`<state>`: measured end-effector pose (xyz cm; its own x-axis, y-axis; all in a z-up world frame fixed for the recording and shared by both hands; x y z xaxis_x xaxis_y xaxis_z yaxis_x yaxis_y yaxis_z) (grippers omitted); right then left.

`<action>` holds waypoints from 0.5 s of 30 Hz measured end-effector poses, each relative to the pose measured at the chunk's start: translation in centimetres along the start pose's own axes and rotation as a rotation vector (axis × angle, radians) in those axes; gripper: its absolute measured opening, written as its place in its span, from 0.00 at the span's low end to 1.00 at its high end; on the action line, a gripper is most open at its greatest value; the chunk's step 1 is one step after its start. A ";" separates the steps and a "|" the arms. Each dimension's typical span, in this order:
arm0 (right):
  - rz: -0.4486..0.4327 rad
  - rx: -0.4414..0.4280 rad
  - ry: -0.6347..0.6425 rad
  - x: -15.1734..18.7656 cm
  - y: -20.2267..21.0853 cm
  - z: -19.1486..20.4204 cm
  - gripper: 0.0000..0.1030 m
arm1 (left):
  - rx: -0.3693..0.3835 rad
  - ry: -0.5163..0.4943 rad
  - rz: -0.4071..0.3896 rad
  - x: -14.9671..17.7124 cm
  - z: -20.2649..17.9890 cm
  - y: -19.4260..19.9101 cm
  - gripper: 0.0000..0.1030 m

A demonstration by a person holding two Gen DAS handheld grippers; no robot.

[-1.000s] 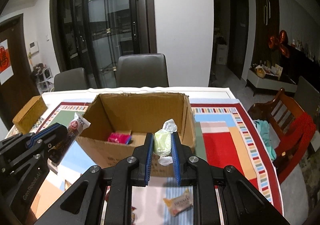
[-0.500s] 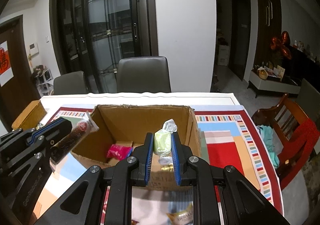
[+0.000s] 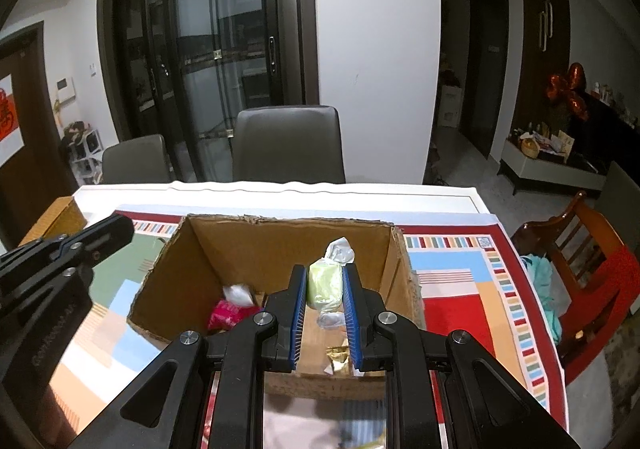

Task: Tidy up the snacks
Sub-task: 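Open both tools to drop the stick packet and green candy into the box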

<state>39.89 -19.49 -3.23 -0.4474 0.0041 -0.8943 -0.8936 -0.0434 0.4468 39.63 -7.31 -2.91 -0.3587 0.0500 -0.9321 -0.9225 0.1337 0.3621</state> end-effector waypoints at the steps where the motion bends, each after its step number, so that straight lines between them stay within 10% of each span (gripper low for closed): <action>1: 0.004 -0.002 0.001 0.0 -0.2 0.0 0.19 | -0.001 -0.001 0.001 0.0 0.0 0.0 0.02; 15: 0.042 -0.015 0.035 0.4 -1.4 0.9 0.20 | -0.022 0.003 0.014 0.1 0.6 0.2 0.06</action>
<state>40.93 -18.54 -4.18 -0.4828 -0.0334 -0.8751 -0.8732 -0.0573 0.4840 39.48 -6.72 -2.87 -0.3724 0.0488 -0.9268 -0.9202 0.1108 0.3756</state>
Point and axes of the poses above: each gripper's, at about its wrist camera, not at the fingertips, and y roughly against the way its jaws point, z to its left, x to its underside, the point moved 4 cm from there along -y, roughly the way its jaws point, and after that the axes turned 12 degrees about -z, right-handed, at the moved point
